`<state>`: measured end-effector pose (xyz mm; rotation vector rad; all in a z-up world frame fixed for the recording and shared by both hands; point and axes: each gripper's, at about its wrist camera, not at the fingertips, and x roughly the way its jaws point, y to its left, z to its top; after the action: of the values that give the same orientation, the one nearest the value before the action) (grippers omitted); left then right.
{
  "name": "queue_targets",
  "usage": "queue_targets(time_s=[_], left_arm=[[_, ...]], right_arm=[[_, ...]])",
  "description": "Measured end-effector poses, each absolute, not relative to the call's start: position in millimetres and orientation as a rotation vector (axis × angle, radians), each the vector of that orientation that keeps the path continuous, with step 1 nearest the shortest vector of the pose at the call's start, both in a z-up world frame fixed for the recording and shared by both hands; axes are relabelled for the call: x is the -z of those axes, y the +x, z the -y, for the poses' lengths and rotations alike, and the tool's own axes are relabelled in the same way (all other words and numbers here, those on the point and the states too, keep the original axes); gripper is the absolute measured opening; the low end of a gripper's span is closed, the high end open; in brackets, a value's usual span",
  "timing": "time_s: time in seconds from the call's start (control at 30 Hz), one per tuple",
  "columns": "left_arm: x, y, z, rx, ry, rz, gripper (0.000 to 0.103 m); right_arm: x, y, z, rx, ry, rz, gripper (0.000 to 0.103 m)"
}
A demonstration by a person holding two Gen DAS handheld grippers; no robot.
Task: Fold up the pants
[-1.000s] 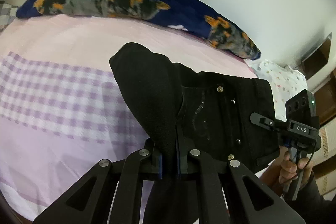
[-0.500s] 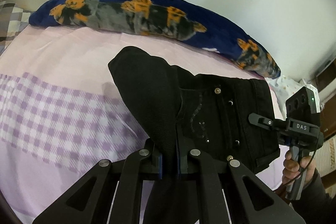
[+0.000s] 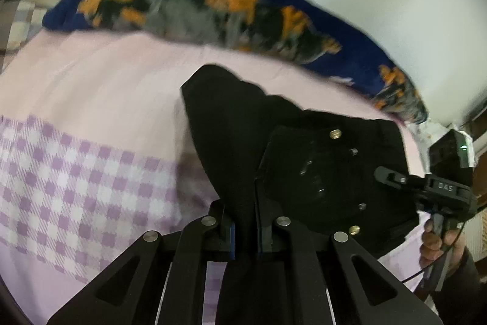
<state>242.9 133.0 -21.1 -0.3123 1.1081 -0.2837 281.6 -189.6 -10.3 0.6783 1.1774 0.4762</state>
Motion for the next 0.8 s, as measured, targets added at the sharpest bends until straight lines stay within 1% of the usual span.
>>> queue_targets(time_s=[0.03, 0.1, 0.13, 0.17, 0.23, 0.27, 0.33, 0.43, 0.57, 0.7, 0.8], left_arm=[[28, 244, -135, 0.272, -0.316, -1.126, 0.014], [38, 245, -136, 0.259, -0.316, -1.146, 0.018], [39, 244, -136, 0.255, -0.318, -1.146, 0.02], [39, 244, -136, 0.243, -0.313, -1.142, 0.023], [37, 244, -133, 0.22, -0.28, -1.135, 0.031], [35, 244, -131, 0.211, -0.267, -1.131, 0.033], [31, 244, -127, 0.178, -0.232, -1.114, 0.043], [24, 244, -124, 0.142, -0.174, -1.09, 0.048], [10, 246, -119, 0.105, -0.111, -1.076, 0.049], [4, 233, -106, 0.068, -0.035, -1.047, 0.049], [-3, 217, -102, 0.057, -0.027, -1.031, 0.049]], right_arm=[[11, 280, 190, -0.458, 0.647, -1.178, 0.025], [14, 279, 189, -0.41, 0.591, -1.186, 0.04], [16, 278, 189, -0.391, 0.574, -1.19, 0.044], [17, 276, 190, -0.372, 0.563, -1.189, 0.047], [19, 274, 188, -0.36, 0.524, -1.18, 0.05], [20, 273, 188, -0.345, 0.504, -1.175, 0.055], [20, 270, 186, -0.324, 0.47, -1.154, 0.056], [19, 268, 181, -0.302, 0.41, -1.134, 0.058], [17, 272, 174, -0.276, 0.386, -1.137, 0.061], [3, 261, 171, -0.273, 0.327, -1.117, 0.061], [-11, 243, 167, -0.294, 0.302, -1.088, 0.061]])
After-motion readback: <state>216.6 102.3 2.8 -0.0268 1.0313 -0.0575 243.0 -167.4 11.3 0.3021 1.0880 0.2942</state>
